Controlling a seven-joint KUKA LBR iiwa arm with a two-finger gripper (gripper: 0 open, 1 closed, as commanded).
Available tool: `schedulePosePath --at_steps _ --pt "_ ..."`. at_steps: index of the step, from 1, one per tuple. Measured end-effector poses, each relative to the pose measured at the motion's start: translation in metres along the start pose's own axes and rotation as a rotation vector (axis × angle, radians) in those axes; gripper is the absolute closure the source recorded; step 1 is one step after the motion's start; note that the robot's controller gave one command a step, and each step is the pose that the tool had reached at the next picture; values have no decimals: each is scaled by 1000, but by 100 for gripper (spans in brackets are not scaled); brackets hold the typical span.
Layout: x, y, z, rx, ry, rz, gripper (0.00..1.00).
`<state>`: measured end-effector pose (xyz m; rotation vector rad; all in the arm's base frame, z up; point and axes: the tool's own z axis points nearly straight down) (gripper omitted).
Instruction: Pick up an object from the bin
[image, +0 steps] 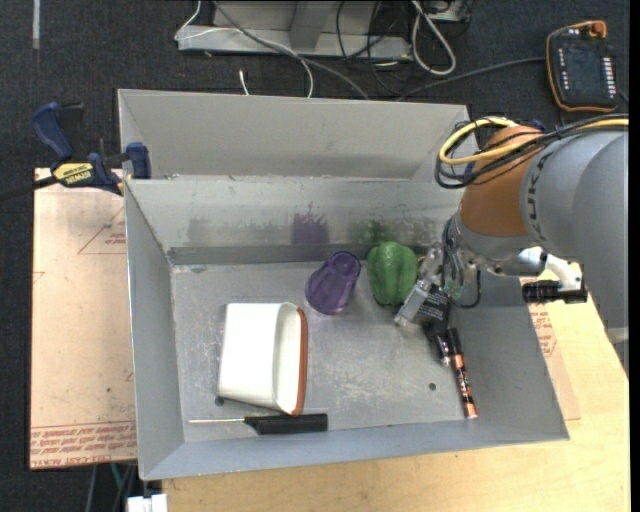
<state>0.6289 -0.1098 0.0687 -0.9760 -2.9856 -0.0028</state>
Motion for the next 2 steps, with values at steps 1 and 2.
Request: schedulePosePath --at_steps 1,2 --pt "-2 26 -44 -2 -11 -605 0" --pt "16 37 -32 1 -2 68 0"
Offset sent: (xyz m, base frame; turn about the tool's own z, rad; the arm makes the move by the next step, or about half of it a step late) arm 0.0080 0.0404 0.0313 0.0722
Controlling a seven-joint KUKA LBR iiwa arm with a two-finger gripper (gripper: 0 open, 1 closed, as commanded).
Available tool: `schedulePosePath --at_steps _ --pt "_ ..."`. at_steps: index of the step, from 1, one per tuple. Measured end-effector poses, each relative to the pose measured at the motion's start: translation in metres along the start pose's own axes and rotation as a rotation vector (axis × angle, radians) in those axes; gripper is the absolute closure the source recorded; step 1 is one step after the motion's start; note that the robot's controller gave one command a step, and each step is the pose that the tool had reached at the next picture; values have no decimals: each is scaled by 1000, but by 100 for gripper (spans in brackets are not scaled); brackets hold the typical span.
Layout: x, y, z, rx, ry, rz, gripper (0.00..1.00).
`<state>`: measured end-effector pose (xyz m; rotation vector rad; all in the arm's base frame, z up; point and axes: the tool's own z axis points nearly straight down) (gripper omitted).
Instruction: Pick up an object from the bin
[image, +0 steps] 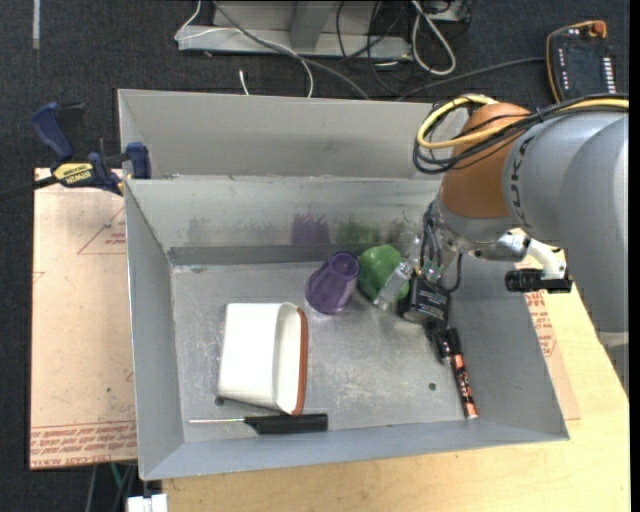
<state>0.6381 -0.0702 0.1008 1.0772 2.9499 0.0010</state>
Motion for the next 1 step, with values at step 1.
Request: schedulePosePath --at_steps 1 --pt "-4 17 31 -4 -7 -411 0"
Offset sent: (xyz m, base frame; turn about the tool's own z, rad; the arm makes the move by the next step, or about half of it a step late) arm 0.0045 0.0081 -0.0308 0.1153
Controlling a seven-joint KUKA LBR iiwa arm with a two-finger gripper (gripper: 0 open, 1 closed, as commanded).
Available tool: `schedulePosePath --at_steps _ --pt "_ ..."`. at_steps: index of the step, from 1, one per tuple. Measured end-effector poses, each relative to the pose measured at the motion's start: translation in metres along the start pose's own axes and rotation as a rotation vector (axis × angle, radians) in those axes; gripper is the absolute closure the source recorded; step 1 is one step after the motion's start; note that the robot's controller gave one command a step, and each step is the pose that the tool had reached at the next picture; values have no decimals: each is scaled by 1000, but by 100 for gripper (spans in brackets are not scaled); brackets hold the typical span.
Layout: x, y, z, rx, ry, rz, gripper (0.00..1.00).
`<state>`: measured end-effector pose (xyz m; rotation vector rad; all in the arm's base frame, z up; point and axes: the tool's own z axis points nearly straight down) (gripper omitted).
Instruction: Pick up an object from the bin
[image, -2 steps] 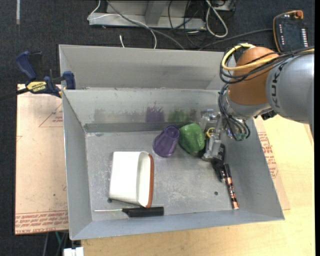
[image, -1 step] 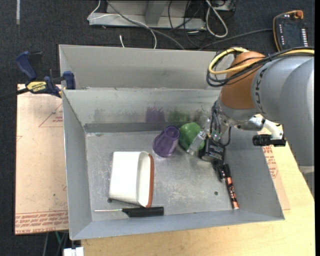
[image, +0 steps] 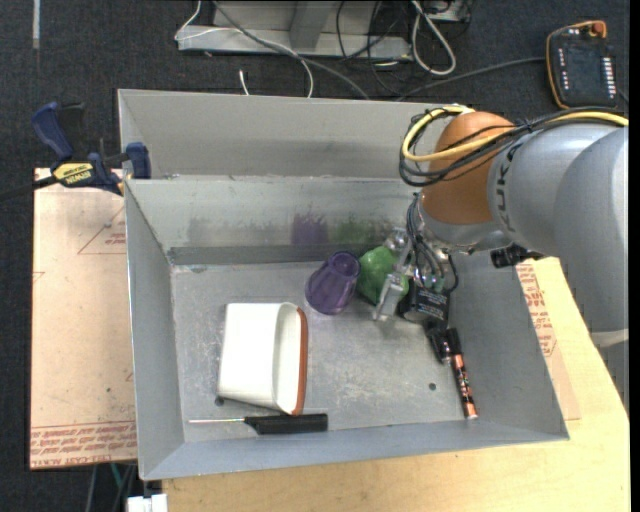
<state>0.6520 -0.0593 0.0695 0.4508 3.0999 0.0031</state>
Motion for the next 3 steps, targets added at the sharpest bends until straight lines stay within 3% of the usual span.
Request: schedulePosePath --at_steps 1,2,3 --pt "7 -4 -1 1 1 522 100" --pt "7 -4 -1 1 1 522 100" --pt "9 -5 -40 5 8 520 100"
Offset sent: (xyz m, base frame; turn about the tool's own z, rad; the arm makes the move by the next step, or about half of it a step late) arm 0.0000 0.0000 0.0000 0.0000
